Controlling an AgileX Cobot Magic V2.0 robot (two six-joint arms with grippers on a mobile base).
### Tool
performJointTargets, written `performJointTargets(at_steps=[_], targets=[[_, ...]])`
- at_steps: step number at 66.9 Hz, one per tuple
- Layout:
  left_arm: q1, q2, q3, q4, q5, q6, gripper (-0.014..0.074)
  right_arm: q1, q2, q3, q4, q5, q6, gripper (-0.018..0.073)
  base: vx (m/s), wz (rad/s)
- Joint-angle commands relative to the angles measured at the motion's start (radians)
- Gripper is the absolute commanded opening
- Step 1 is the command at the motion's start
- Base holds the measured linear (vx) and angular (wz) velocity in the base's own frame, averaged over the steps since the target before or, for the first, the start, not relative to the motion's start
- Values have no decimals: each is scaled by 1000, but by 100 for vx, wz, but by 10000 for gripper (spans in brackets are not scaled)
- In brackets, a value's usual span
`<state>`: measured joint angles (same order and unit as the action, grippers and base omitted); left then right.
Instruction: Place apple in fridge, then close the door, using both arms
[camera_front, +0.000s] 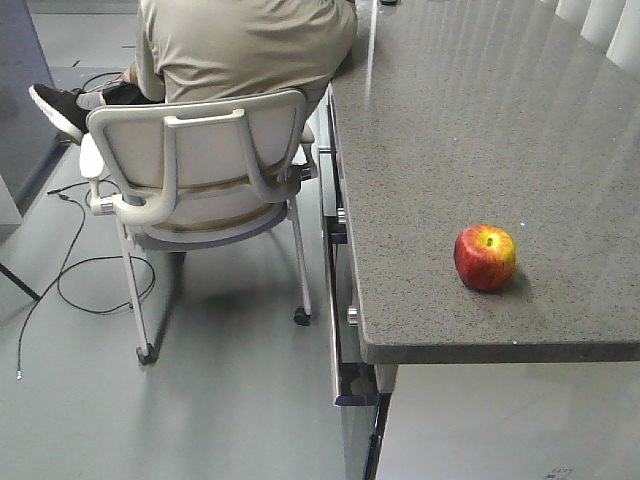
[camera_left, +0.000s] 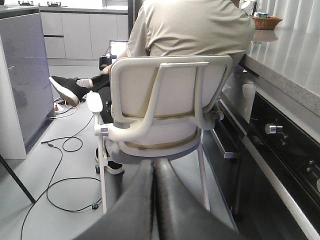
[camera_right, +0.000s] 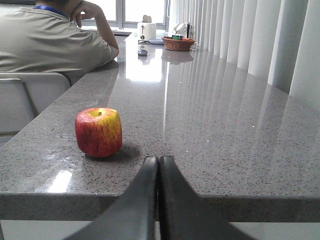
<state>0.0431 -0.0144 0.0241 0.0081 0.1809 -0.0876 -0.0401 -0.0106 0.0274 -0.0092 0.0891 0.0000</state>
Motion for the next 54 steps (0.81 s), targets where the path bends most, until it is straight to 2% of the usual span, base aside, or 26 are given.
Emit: performJointTargets(at_steps=[1,54], targets=[[-2,0,18,-8,-72,-7,-6,-4,-25,5,-9,-73,-7,-3,0,0],[-2,0,18,-8,-72,-7,-6,-4,-25,5,-9,-74,-8,-3,0,0]])
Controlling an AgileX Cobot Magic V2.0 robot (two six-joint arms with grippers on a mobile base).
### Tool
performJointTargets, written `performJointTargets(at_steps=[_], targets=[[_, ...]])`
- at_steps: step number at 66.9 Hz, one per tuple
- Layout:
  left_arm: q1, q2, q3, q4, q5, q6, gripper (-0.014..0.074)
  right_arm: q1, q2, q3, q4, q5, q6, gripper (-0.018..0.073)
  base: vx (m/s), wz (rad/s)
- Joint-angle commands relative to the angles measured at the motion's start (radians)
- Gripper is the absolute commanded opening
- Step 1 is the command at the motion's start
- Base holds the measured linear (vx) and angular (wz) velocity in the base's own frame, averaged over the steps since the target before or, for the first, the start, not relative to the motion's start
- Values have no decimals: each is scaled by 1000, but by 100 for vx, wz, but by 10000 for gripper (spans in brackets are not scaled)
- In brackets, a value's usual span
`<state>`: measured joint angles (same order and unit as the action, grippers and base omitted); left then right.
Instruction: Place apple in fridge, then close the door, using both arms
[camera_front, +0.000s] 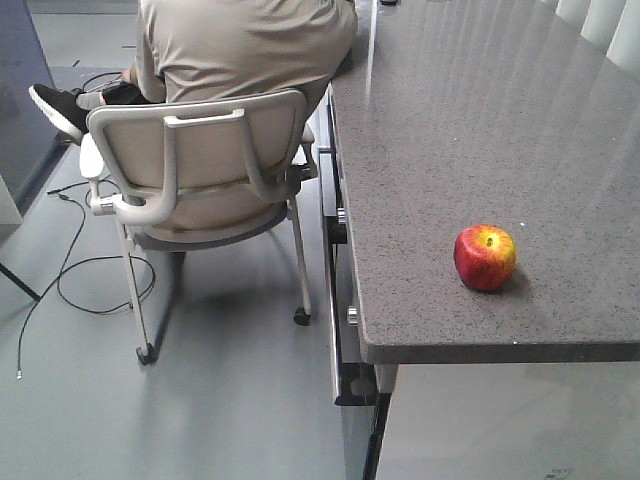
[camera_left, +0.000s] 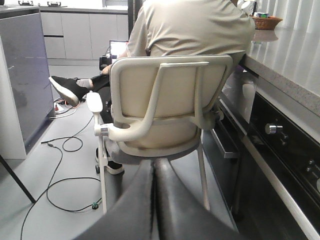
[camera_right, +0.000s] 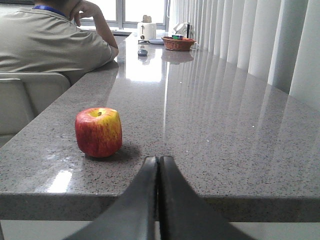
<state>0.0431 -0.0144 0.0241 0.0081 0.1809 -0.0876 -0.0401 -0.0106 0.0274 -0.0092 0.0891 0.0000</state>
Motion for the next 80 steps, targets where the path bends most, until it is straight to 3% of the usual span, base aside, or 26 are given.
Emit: performJointTargets(at_steps=[1,9,21,45,63,72,80], targets=[[-2,0,18,-8,-72,-7,-6,-4,-25,5,-9,-79,-7,-3,0,0],[-2,0,18,-8,-72,-7,-6,-4,-25,5,9,-140,0,-3,0,0],[-2,0,18,-8,-72,-7,-6,-4,-23,-21,43,-89,0,-3,0,0],[-2,0,18,-8,-72,-7,-6,-4,98,-348,97,98,-15,-3,0,0],[-2,0,18,-8,-72,-7,-6,-4,409,-722,104,403,-109,-3,0,0],[-2,0,18,-8,-72,-7,-6,-4,531,-844,173,599,-107,-3,0,0],[-2,0,18,-8,-72,-7,-6,-4,617,-885,199,634,-153,-3,0,0]])
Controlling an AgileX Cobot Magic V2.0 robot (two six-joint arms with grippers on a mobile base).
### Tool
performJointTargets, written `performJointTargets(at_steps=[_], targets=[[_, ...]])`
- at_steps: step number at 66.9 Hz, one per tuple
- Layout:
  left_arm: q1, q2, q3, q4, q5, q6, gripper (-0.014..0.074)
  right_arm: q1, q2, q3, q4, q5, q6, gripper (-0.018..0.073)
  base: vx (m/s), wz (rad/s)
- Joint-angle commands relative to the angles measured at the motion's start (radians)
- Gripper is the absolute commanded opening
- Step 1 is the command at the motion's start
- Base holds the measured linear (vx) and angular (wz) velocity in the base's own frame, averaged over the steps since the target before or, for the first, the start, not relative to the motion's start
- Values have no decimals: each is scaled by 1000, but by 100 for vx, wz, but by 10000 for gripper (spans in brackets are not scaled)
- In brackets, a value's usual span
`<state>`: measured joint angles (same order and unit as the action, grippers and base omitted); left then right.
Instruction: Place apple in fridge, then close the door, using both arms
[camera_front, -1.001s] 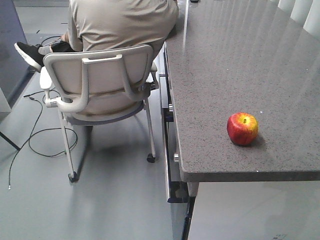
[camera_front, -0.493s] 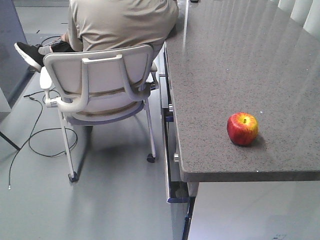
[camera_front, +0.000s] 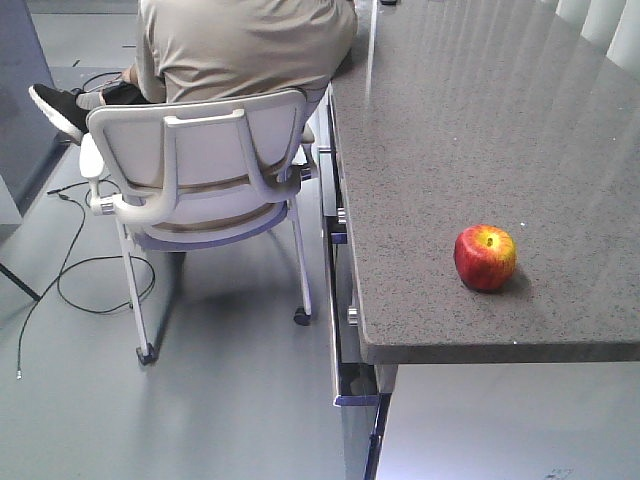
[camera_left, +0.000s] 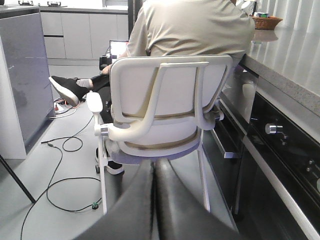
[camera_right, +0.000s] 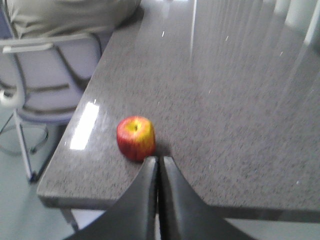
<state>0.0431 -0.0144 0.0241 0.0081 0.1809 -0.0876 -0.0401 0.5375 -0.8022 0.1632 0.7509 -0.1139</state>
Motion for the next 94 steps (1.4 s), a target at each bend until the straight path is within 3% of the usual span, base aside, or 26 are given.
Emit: performJointTargets(at_steps=[1,9,18,28,35,41,48,58,71,94], targets=[[-2,0,18,-8,-72,-7,-6,-4,85,-61,27,-23,-40,-3,0,0],[-2,0,18,-8,-72,-7,-6,-4,195,-91,27,27,-77,5,0,0],[-2,0,18,-8,-72,-7,-6,-4,303,-120,28,47,-110,94,0,0],[-2,0,18,-8,-72,-7,-6,-4,413,-133,75,26,-177,355,0,0],[-2,0,18,-8,-72,-7,-6,-4,489,-150,138,5,-239,593,0,0],[-2,0,18,-8,-72,-7,-6,-4,553,-185,171,2,-278,730,0,0],[-2,0,18,-8,-72,-7,-6,-4,628,-228,185,2,-299,724,0,0],[-2,0,18,-8,-72,-7,-6,53,759,-319,108,0,-299,719,0,0],[-2,0,18,-8,-72,-7,-6,119,925,-435,-13,12,-185,714,0,0],[-2,0,18,-8,-72,-7,-6,156,1137,-610,-16,81,-97,701,0,0]])
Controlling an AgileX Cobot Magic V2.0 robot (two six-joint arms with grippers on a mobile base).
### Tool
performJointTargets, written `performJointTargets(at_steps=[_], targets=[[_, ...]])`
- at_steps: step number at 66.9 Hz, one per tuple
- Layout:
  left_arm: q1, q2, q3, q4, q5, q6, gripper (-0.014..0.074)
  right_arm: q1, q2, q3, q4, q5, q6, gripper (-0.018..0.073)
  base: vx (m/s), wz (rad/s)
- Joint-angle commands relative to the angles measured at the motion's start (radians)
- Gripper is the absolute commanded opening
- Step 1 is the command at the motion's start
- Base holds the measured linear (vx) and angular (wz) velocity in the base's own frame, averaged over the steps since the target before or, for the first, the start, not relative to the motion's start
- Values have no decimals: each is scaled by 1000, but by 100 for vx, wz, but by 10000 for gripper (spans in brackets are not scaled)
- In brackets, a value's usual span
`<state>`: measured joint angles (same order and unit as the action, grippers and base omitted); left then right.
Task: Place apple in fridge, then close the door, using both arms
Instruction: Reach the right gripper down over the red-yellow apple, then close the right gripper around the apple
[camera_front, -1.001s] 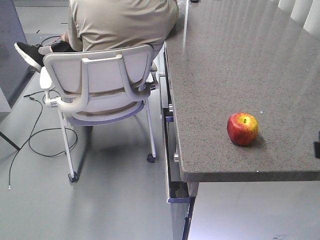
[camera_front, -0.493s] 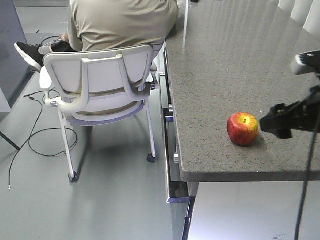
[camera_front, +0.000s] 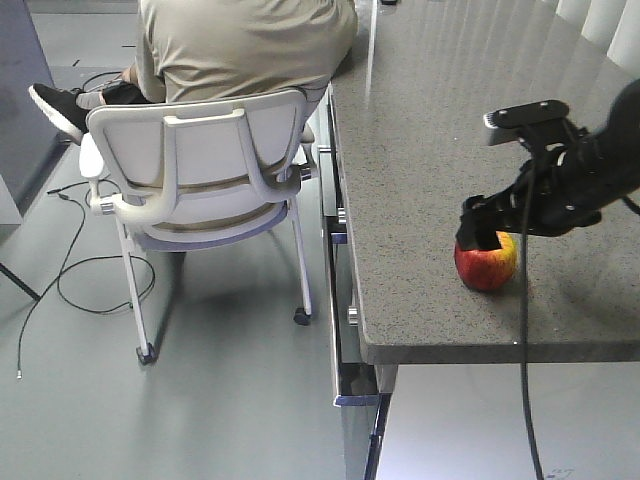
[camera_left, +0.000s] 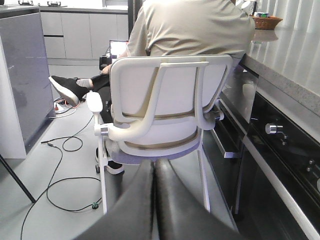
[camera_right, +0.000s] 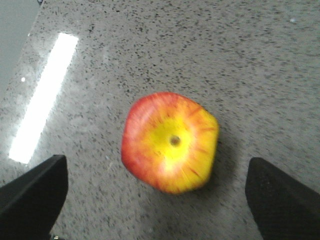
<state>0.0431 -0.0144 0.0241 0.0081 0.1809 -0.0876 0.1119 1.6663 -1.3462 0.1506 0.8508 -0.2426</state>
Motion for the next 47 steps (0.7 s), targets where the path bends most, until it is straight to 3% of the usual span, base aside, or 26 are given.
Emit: performJointTargets(at_steps=[1,10,30,47], targets=[[-2,0,18,-8,-72,-7,-6,4,15,-70,-7,-19,38,701,0,0],[-2,0,18,-8,-72,-7,-6,4,82,-97,-67,-20,107,695,0,0],[-2,0,18,-8,-72,-7,-6,4,140,-97,-66,-20,111,645,0,0],[-2,0,18,-8,-72,-7,-6,3,140,-97,-66,-4,111,498,0,0]])
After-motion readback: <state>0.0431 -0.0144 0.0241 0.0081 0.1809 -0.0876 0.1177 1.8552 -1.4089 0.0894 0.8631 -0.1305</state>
